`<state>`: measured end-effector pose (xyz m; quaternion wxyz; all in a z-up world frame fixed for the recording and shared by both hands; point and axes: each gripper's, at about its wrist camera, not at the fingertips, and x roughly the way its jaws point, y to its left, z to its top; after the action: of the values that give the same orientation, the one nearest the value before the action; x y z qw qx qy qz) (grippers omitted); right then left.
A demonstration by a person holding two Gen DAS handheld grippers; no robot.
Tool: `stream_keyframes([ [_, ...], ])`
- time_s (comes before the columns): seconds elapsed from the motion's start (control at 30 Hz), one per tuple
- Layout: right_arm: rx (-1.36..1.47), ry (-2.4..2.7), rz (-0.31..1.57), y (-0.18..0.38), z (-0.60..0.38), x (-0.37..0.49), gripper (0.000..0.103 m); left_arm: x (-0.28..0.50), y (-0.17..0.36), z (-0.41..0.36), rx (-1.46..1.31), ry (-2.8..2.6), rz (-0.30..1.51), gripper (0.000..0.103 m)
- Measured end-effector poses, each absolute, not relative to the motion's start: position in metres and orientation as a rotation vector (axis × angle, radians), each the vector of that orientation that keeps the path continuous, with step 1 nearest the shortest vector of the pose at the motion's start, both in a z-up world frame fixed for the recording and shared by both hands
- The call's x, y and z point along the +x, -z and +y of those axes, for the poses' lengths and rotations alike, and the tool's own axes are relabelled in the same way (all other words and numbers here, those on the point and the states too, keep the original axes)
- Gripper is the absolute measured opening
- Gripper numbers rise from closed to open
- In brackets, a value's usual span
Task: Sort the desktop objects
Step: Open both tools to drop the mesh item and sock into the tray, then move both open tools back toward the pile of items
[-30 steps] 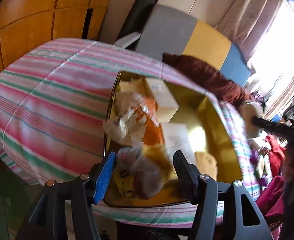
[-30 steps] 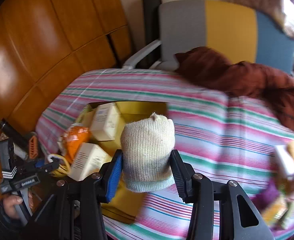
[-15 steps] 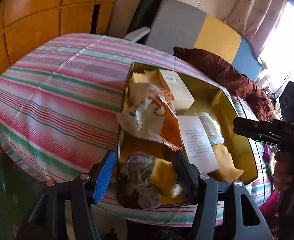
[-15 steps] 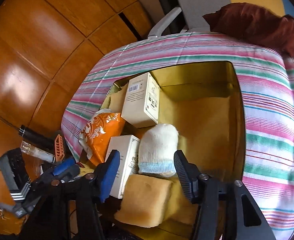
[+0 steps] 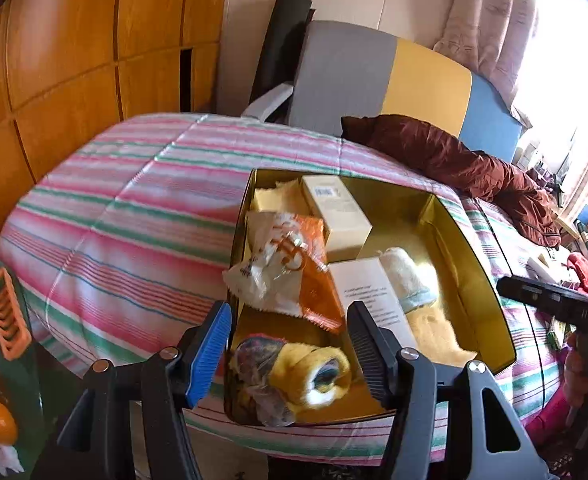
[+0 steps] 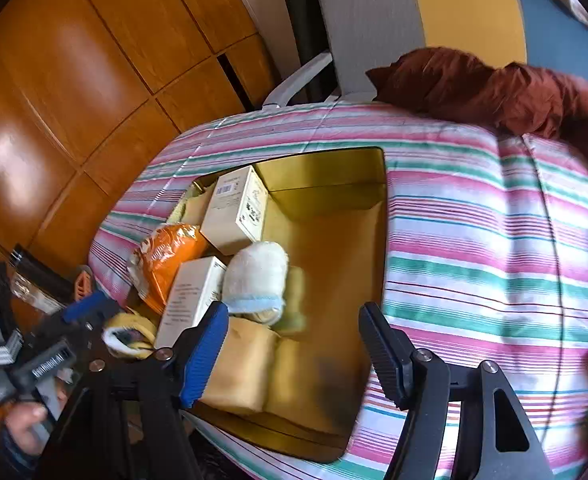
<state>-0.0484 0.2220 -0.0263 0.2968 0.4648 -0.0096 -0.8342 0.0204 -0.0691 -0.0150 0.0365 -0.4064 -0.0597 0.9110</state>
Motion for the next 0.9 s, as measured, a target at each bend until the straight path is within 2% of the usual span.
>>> stream_keyframes([
  [0.33,1.198,2.294,0.068,0.022,0.241,-0.033,0.071,0.018,-0.009,-0.027,-1.159,-2.820,-0.078,0.061],
  [0.9,1.253,2.474,0.045,0.012,0.323,-0.031,0.076,0.016,-0.011,0.064,-1.094,-2.625,0.075,0.061],
])
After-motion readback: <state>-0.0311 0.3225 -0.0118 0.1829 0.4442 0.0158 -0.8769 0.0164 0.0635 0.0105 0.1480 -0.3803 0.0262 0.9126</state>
